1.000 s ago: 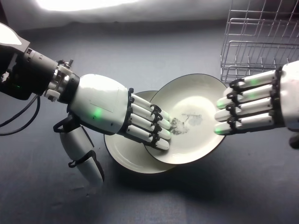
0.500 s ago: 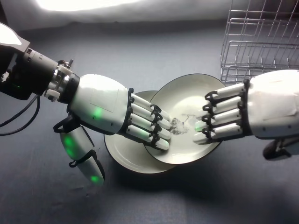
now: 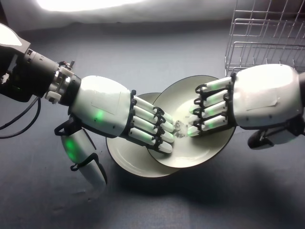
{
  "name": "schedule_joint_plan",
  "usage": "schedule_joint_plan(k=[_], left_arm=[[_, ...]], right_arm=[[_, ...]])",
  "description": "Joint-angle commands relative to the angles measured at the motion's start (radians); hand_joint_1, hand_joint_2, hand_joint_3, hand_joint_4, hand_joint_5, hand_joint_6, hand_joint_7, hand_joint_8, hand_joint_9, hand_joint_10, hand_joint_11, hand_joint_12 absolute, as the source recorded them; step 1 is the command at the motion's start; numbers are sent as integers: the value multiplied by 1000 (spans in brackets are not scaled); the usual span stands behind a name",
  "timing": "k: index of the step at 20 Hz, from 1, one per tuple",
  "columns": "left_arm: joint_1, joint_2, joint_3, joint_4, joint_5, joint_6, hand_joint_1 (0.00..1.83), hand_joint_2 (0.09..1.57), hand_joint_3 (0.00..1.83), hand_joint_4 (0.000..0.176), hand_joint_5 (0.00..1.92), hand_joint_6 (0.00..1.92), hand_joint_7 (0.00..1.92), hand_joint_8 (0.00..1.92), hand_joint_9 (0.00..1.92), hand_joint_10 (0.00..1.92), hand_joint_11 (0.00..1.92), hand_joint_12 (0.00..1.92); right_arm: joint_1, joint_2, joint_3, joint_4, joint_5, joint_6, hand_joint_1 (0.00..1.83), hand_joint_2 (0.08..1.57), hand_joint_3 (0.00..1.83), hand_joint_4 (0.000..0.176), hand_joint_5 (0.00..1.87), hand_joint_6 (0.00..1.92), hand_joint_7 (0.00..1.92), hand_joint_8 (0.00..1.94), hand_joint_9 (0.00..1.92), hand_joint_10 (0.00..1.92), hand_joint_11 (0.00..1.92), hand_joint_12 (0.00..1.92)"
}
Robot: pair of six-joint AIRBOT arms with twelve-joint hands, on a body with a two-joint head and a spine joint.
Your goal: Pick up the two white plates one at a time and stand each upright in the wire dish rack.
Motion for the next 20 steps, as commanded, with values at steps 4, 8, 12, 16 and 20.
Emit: schedule_joint_plan(k=[4,8,12,16,20], left_arm=[[11,-10,3,-1,11,-5,0,1034,1,0,44,8,12,3,0,0,1,0],[12,-10,4,-2,10,-5,0,1028,0,0,31,1,23,6,2,1,5,2],[13,-11,7,-6,11,-5,0,1028,0,0,27,0,5,0,0,0,0,0],[17,-12,12,-11,11,-5,0,1037,3,0,28,0,0,0,0,0,0,0],[20,-11,13,-16,11,-6,0,1023,0,0,34,2,16,5,0,0,0,0]], right_arm=[[9,-22,21,32,21,-3,1169,1033,4,0,458,19,430,12,400,24,0,1099],[9,-46,42,33,5,-4,1198,1034,0,0,569,17,558,13,516,31,48,1217],[8,-52,57,33,-8,-4,1207,1063,1,0,719,16,761,13,726,45,270,1200],[1,-55,73,33,-12,-4,1246,1055,4,0,998,689,1183,461,1086,19,749,847],[-6,-55,73,33,-13,-5,1391,1054,0,0,1038,834,1126,608,1087,990,887,1042]])
